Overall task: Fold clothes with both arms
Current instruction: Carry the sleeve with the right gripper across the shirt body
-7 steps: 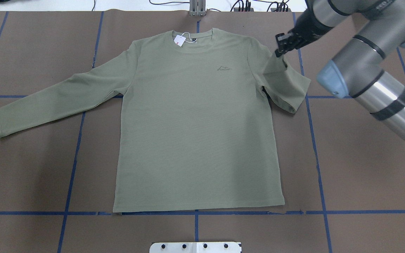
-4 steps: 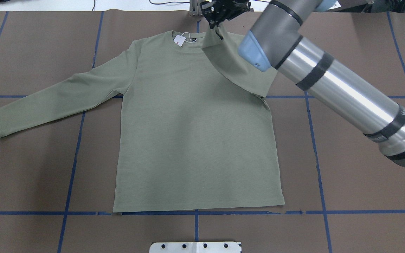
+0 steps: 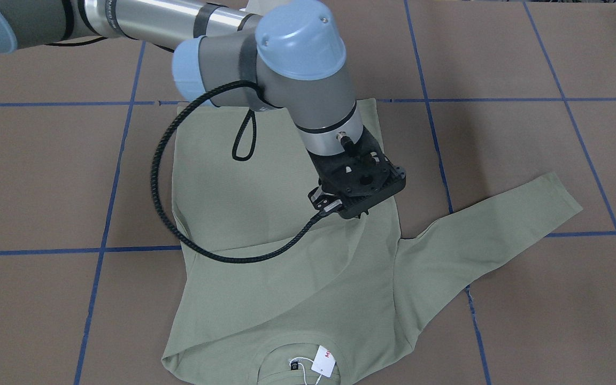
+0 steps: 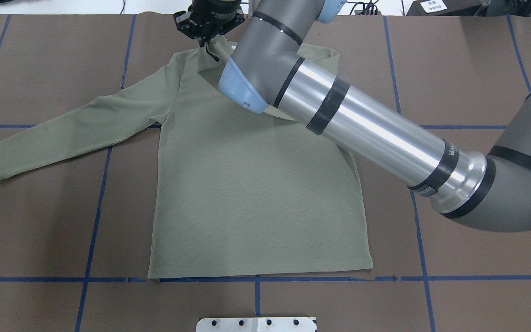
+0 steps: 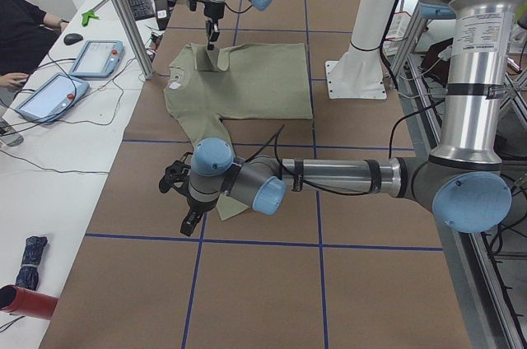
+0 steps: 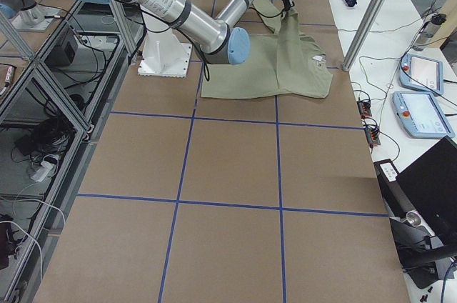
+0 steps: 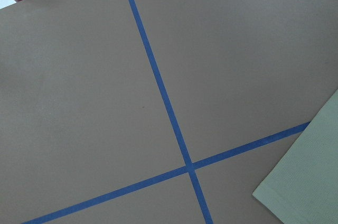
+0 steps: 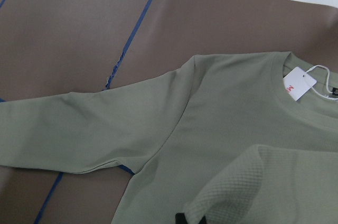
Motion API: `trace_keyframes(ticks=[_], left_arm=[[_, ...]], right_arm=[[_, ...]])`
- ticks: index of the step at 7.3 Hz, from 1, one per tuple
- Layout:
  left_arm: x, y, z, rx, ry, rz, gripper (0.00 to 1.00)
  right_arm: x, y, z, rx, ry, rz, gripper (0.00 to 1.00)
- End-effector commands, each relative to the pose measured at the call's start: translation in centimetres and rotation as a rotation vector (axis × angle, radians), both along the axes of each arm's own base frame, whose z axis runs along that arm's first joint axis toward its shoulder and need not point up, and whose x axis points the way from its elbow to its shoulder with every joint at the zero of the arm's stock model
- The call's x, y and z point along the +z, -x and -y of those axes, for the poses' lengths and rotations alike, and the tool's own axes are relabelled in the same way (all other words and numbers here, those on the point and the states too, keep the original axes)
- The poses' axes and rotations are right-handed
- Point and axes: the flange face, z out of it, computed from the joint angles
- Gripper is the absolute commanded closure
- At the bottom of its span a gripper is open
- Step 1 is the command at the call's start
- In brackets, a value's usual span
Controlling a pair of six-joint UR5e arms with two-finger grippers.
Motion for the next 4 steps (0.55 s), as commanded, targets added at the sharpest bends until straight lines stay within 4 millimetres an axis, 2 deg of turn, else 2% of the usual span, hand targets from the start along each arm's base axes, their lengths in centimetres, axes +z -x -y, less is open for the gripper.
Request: trace_keyframes(ticks=[1,3,4], left_arm=[[0.2,0.0,0.0,-0.001,0.005,0.0,0.0],[0.3,0.0,0.0,-0.001,0.007,0.0,0.0],[0.3,0.0,0.0,0.0,0.006,0.0,0.0]], right_arm=[[1.0,3.0,-1.8,0.004,-0.008,-0.03,1.0],[2.9,4.3,-0.6,0.021,-0.016,-0.037,1.0],[2.0,4.9,-1.1,0.013,-0.031,-0.014,1.0]])
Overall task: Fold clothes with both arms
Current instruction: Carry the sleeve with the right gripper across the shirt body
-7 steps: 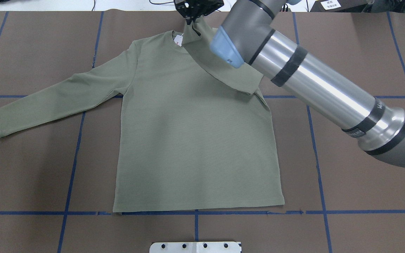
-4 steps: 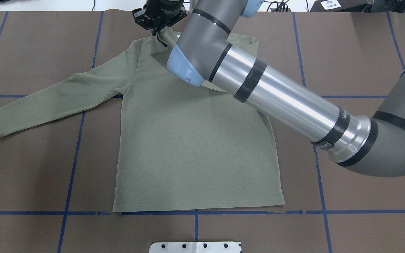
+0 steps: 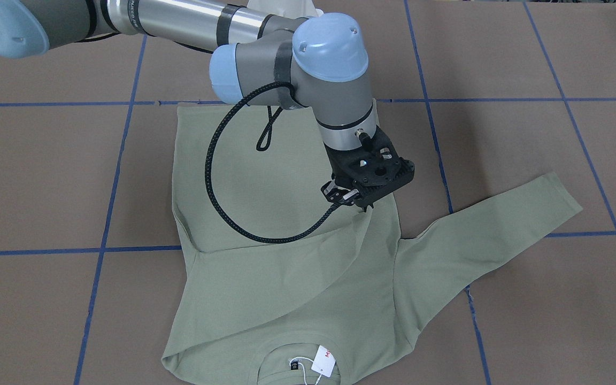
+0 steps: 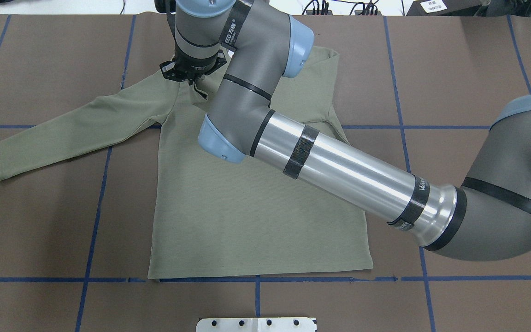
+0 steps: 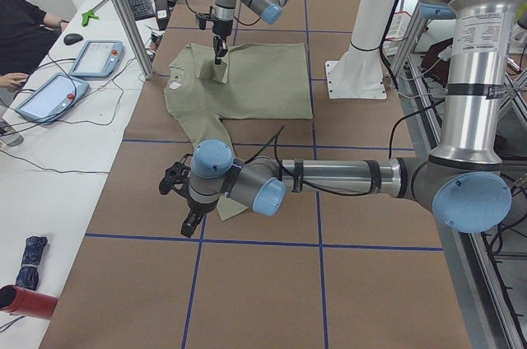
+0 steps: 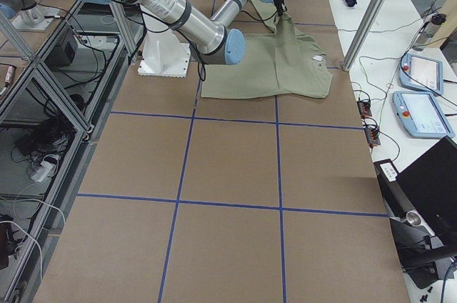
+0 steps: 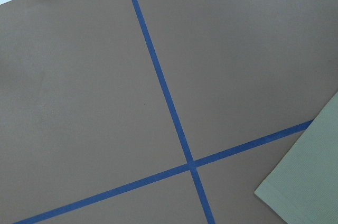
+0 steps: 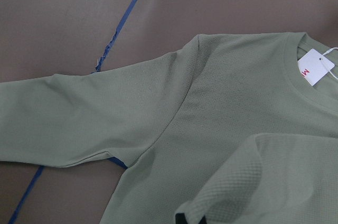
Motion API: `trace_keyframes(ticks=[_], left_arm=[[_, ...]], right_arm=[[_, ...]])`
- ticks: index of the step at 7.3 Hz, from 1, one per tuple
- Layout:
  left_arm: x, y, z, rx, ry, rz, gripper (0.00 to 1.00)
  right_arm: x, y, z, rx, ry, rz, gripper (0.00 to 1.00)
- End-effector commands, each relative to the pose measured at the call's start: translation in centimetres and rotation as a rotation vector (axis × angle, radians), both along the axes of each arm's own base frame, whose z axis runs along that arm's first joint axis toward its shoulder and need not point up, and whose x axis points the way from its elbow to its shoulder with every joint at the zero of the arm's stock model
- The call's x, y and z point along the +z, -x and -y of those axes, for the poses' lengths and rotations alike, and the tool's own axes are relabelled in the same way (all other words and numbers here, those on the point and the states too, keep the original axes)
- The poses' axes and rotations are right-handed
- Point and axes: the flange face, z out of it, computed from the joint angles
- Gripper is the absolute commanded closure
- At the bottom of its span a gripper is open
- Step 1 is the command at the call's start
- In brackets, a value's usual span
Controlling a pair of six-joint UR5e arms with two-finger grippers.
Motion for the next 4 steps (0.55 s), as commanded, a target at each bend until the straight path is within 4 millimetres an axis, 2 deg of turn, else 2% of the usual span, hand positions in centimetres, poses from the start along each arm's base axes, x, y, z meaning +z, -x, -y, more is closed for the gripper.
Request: trace_keyframes(ticks=[1,2,3,4], left_arm=[[-0.2,0.0,0.3,0.001,-0.003,0.0,0.0],[0.1,0.0,0.3,0.001,0.001,0.0,0.0],[0.4,0.0,0.3,0.001,0.006,0.0,0.0],[0.8,0.0,0.3,0.001,0.012,-0.001,0.0]], right_arm=[[-2.5,2.2,-2.2,-0.011,-0.035,0.052,0.31],[-3.8,4.3,-4.6,0.064,0.002,0.07,0.0],[-3.7,5.5,-5.7,0.085,0.001,0.063,0.0],[-3.0,5.5,-5.5,0.098,0.025,0.058,0.0]])
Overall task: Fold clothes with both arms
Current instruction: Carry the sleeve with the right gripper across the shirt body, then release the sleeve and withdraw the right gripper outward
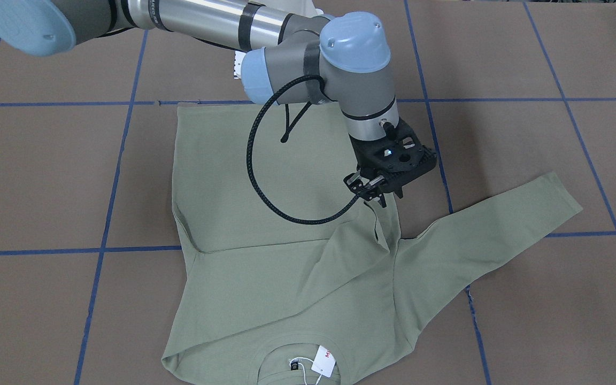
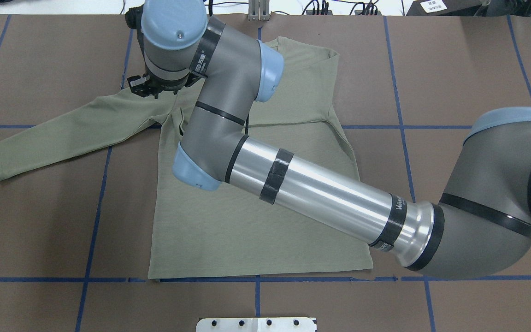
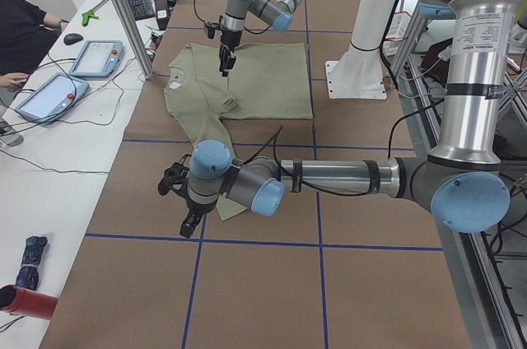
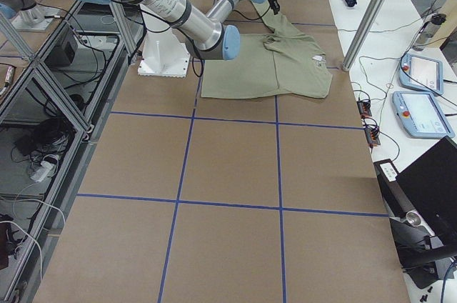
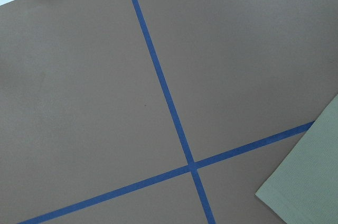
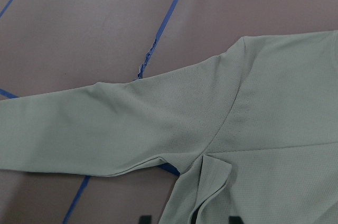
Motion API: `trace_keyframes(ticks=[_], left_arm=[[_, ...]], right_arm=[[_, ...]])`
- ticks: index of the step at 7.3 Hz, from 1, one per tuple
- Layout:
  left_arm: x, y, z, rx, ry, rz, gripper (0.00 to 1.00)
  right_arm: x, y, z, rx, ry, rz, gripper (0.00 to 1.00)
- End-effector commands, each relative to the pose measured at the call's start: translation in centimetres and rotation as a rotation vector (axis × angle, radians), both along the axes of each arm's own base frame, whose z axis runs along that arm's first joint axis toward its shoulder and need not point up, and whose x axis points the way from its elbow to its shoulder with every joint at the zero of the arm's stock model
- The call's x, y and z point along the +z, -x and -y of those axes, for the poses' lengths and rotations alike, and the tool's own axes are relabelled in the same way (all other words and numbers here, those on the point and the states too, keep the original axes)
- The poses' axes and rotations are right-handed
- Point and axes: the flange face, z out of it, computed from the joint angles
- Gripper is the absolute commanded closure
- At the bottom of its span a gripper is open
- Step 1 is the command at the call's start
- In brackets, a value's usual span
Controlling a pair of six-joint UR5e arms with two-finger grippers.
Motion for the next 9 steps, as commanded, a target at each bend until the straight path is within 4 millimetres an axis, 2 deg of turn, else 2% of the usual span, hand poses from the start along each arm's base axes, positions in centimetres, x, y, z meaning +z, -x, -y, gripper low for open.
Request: trace_keyframes(ticks=[1,2,3,4,5,6,7,8,9], left_arm=[[0.3,0.0,0.0,-0.001,-0.003,0.0,0.0],[-0.2,-0.3,0.4,-0.036,0.011,-0.018,0.0],[-0.3,-2.2,0.7,-0.084,0.013,-0.056,0.0],[0.6,-6.0,0.7,-0.118,0.032,-0.115,0.0],[1.5,-9.3,0.3,-0.188,0.047,-0.148,0.0],[1.4,-12.7,-0.9,-0.26,0.087,-0.199,0.0],[1.8,-14.7,-3.6,-0.306,0.119,-0.246,0.0],[1.1,-16.8,-6.2,-0.362,0.134,-0.232,0.0],[0.5,-19.2,-7.9,-0.413,0.172,-0.237,0.0]], right_arm=[[0.3,0.4,-0.2,0.044,0.056,0.005,0.0],[0.8,-0.2,0.4,0.058,0.145,-0.032,0.0],[1.4,-2.7,1.6,0.063,0.221,-0.084,0.0],[3.5,-6.9,3.3,0.085,0.284,-0.134,0.0],[6.3,-10.6,4.5,0.108,0.326,-0.186,0.0],[9.0,-14.4,6.6,0.123,0.392,-0.235,0.0],[11.9,-18.5,7.6,0.087,0.374,-0.269,0.0],[16.8,-24.2,7.8,0.043,0.369,-0.305,0.0],[21.8,-30.2,7.4,-0.004,0.345,-0.329,0.0]])
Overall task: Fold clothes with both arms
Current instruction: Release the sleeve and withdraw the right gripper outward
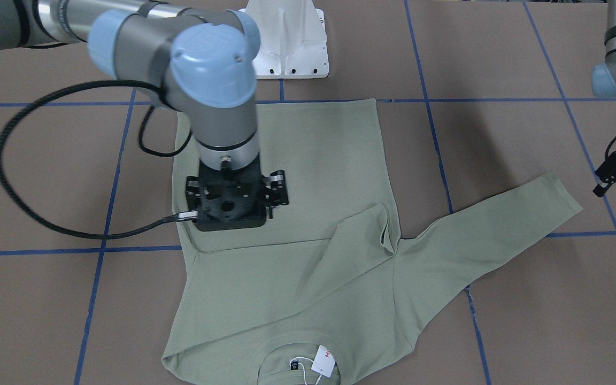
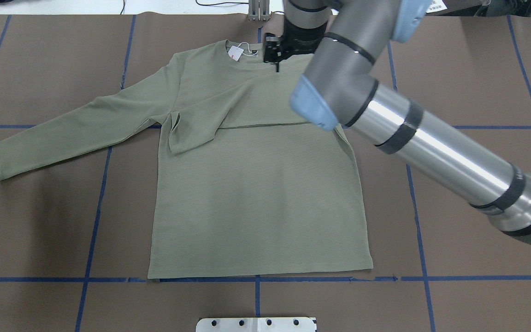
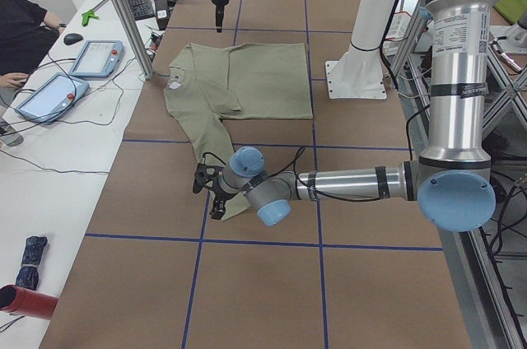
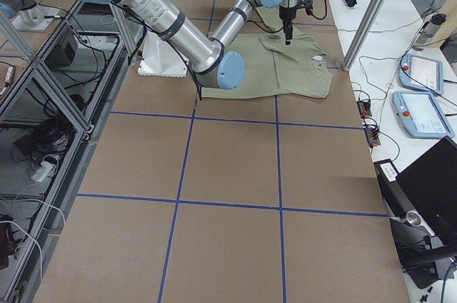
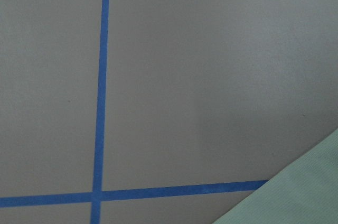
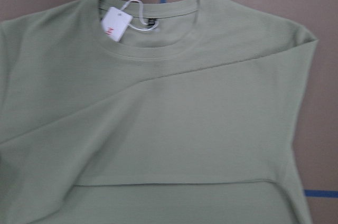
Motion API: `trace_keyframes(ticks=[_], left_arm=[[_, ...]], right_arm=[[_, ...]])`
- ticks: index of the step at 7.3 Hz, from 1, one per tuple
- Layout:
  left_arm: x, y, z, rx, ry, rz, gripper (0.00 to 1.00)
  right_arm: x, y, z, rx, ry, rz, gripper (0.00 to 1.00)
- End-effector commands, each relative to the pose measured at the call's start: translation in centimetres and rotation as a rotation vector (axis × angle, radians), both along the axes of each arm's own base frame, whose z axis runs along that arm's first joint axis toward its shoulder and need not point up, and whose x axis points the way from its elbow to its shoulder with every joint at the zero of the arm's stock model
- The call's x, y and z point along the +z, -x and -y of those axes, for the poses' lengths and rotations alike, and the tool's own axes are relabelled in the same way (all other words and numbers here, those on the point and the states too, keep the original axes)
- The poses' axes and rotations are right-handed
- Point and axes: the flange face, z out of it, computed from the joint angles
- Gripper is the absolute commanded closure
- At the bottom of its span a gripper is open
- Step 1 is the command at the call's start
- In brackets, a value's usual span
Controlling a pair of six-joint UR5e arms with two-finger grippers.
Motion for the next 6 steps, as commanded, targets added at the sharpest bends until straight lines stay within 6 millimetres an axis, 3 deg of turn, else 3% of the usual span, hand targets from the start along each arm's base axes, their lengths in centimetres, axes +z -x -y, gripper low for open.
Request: trace_keyframes(ticks=[1,2,3,4,5,6], left_arm=[[-0.5,-3.5,-3.3,-0.09,0.08,-0.029,0.0],[0.0,-4.7,-3.7,-0.12,0.095,-0.009,0.01],[1.3,-6.6,-4.2,-0.152,0.113,0.044,0.01],[2.7,-6.9,-3.9,-0.16,0.126,0.067,0.01],[4.2,-7.3,-3.3,-0.162,0.142,0.086,0.01],[4.6,-7.4,-3.2,-0.163,0.146,0.089,0.01]], right_arm=[[9.4,-12.3,-1.2,-0.075,-0.004,-0.041,0.0],[11.8,-15.9,-1.7,-0.098,-0.015,-0.049,0.0],[14.6,-17.9,-3.3,-0.13,-0.018,-0.048,0.0],[16.6,-19.8,-4.2,-0.139,-0.024,-0.053,0.0],[19.5,-20.8,-6.0,-0.179,-0.033,-0.067,0.0],[20.2,-21.3,-6.6,-0.19,-0.047,-0.067,0.0]])
